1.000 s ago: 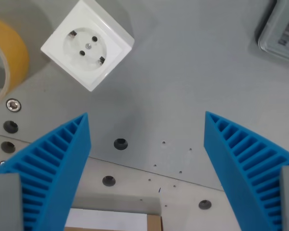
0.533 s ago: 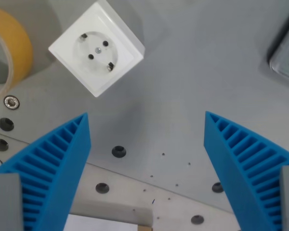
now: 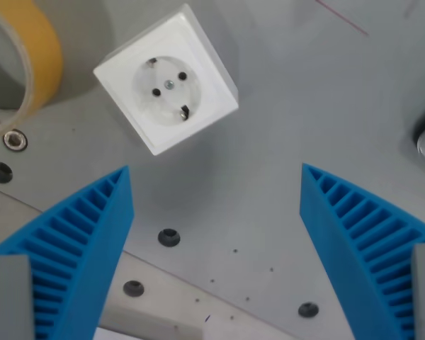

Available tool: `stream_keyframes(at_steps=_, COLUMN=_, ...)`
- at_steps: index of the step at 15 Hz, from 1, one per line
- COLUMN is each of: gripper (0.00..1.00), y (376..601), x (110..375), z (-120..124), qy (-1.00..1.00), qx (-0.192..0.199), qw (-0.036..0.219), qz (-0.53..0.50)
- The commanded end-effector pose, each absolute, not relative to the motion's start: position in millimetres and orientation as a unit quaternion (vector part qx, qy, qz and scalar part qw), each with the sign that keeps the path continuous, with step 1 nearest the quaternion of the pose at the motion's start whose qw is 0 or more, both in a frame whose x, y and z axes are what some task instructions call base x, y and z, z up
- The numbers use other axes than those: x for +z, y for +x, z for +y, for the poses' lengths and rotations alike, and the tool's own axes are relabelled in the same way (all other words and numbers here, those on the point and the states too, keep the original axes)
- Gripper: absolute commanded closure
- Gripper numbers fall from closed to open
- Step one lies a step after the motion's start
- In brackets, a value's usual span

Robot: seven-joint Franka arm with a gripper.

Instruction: Move above the white socket

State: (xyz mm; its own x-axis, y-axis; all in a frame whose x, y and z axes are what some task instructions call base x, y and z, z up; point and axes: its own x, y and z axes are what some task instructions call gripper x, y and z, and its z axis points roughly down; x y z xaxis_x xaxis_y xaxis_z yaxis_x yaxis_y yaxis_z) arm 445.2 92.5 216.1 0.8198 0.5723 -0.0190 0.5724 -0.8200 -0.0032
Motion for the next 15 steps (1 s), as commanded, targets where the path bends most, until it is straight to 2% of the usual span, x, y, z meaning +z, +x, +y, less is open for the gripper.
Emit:
stream_keyframes(at_steps=1, gripper=0.00, y=443, x=208, z=98, qy=0.902, qx=0.031, qw=0.012, qz=0.429)
stream_keyframes(at_steps=15, gripper=0.00, y=445, x=176, z=122, qy=0.852, qx=0.036, qw=0.025, qz=0.522)
